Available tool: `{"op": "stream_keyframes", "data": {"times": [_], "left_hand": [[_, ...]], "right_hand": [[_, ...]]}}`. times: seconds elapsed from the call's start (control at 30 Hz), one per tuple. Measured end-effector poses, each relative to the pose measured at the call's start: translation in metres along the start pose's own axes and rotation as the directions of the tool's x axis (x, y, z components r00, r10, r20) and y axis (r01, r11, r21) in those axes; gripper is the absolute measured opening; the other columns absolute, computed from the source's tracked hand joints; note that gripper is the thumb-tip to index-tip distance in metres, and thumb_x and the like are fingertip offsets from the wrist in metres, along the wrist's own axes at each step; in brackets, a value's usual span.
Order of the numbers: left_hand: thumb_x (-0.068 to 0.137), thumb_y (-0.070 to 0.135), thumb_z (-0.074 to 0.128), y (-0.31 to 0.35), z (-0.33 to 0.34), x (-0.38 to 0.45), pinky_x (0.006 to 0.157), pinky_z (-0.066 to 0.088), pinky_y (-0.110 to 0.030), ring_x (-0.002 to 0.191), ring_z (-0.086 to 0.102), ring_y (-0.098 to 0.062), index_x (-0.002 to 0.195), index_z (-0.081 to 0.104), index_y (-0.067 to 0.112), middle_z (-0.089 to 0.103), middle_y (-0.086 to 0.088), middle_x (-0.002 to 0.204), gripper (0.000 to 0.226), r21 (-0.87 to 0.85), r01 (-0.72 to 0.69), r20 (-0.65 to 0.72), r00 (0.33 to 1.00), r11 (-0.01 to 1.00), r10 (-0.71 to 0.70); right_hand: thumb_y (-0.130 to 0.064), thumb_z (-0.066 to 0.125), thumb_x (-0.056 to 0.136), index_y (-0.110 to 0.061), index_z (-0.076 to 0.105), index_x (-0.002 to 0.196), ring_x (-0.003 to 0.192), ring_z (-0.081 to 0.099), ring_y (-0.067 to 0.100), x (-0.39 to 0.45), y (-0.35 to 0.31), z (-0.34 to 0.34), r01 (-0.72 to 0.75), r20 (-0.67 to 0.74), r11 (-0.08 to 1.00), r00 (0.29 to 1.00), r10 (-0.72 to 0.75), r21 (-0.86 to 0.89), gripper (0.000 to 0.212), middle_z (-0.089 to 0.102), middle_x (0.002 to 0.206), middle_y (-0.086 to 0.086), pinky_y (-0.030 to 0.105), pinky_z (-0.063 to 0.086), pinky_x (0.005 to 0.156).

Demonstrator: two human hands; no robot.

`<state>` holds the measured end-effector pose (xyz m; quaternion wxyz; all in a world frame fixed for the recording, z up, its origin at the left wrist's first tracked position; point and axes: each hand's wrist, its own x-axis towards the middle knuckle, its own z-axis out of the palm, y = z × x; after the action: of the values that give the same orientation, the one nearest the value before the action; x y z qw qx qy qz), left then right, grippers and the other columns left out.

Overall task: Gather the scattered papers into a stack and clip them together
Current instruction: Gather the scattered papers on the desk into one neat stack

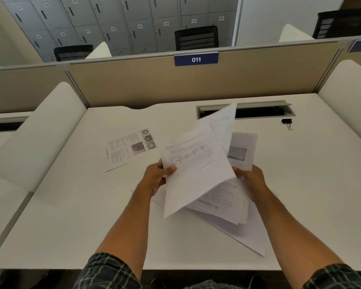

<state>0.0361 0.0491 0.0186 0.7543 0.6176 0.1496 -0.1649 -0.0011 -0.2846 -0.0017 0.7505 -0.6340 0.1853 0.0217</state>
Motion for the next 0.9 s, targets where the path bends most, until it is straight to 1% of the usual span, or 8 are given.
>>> {"op": "stream_keyframes", "data": {"times": [0.1,0.2,0.27,0.47,0.57,0.63,0.77,0.9], "left_hand": [[0.084,0.006,0.082,0.002,0.002,-0.003,0.081,0.064,-0.033,0.106,0.076,-0.027,0.114,0.077,0.009,0.078,-0.011,0.119,0.031,0.161,0.040,0.111,0.992,0.986,-0.058],[0.077,0.016,0.088,0.005,0.005,-0.004,0.103,0.053,-0.042,0.120,0.070,-0.030,0.123,0.076,0.010,0.077,-0.007,0.122,0.048,0.317,0.029,0.211,0.972,0.948,-0.100],[0.079,0.015,0.085,0.005,0.008,-0.003,0.108,0.046,-0.043,0.125,0.067,-0.031,0.125,0.075,0.009,0.077,-0.008,0.124,0.047,0.323,-0.003,0.259,0.962,0.946,-0.085],[0.090,0.005,0.077,-0.003,0.020,-0.003,0.100,0.058,-0.046,0.120,0.070,-0.035,0.128,0.070,-0.001,0.073,-0.018,0.129,0.040,0.117,0.024,0.318,0.946,0.993,-0.060],[0.086,0.002,0.078,-0.006,0.026,-0.003,0.088,0.063,-0.036,0.111,0.074,-0.031,0.117,0.076,0.001,0.076,-0.017,0.121,0.031,0.093,-0.007,0.256,0.967,0.996,-0.017],[0.082,0.004,0.082,-0.009,0.028,-0.002,0.091,0.062,-0.039,0.111,0.074,-0.033,0.115,0.076,0.001,0.077,-0.017,0.119,0.033,0.109,-0.021,0.229,0.973,0.994,-0.005],[0.070,0.016,0.091,-0.013,0.027,-0.002,0.097,0.060,-0.048,0.111,0.074,-0.039,0.115,0.076,-0.001,0.078,-0.018,0.116,0.050,0.165,-0.019,0.198,0.980,0.986,-0.014],[0.071,0.015,0.089,-0.012,0.024,-0.003,0.092,0.062,-0.043,0.107,0.076,-0.035,0.109,0.080,0.004,0.078,-0.018,0.116,0.040,0.155,-0.027,0.221,0.975,0.987,-0.008]], "right_hand": [[-0.022,0.088,0.064,-0.021,0.077,0.101,0.076,0.078,0.019,0.003,-0.004,0.004,0.006,-0.011,1.000,1.000,-0.006,0.001,0.038,0.083,0.087,-0.002,0.025,0.060,0.057],[-0.015,0.087,0.078,-0.016,0.080,0.103,0.083,0.078,0.025,0.004,-0.002,0.002,0.026,0.022,1.000,0.999,-0.026,0.009,0.025,0.082,0.095,0.008,0.031,0.064,0.066],[-0.018,0.085,0.077,-0.018,0.082,0.103,0.084,0.080,0.024,0.001,-0.001,0.001,0.041,0.050,0.999,0.998,-0.042,0.024,0.027,0.082,0.097,0.010,0.032,0.064,0.067],[-0.021,0.075,0.079,-0.022,0.084,0.085,0.077,0.077,0.025,-0.003,-0.007,0.004,0.038,0.081,0.999,0.996,-0.039,0.009,0.010,0.082,0.090,0.009,0.032,0.062,0.063],[-0.021,0.073,0.080,-0.017,0.080,0.090,0.083,0.073,0.028,-0.001,-0.007,0.003,0.033,0.061,0.999,0.998,-0.035,0.023,0.013,0.081,0.089,0.008,0.033,0.061,0.064],[-0.028,0.071,0.080,-0.016,0.079,0.092,0.087,0.072,0.031,0.000,-0.006,0.004,0.020,0.041,0.999,0.999,-0.022,0.044,0.019,0.081,0.086,0.005,0.034,0.061,0.066],[-0.050,0.062,0.096,-0.024,0.083,0.102,0.102,0.076,0.035,0.002,-0.005,0.006,-0.047,0.075,0.996,0.996,0.041,0.077,0.034,0.082,0.105,0.007,0.043,0.061,0.085],[-0.035,0.067,0.082,-0.009,0.079,0.107,0.092,0.071,0.038,0.003,-0.005,0.005,-0.022,0.048,0.999,0.999,0.020,0.035,0.039,0.080,0.096,0.013,0.037,0.058,0.075]]}}
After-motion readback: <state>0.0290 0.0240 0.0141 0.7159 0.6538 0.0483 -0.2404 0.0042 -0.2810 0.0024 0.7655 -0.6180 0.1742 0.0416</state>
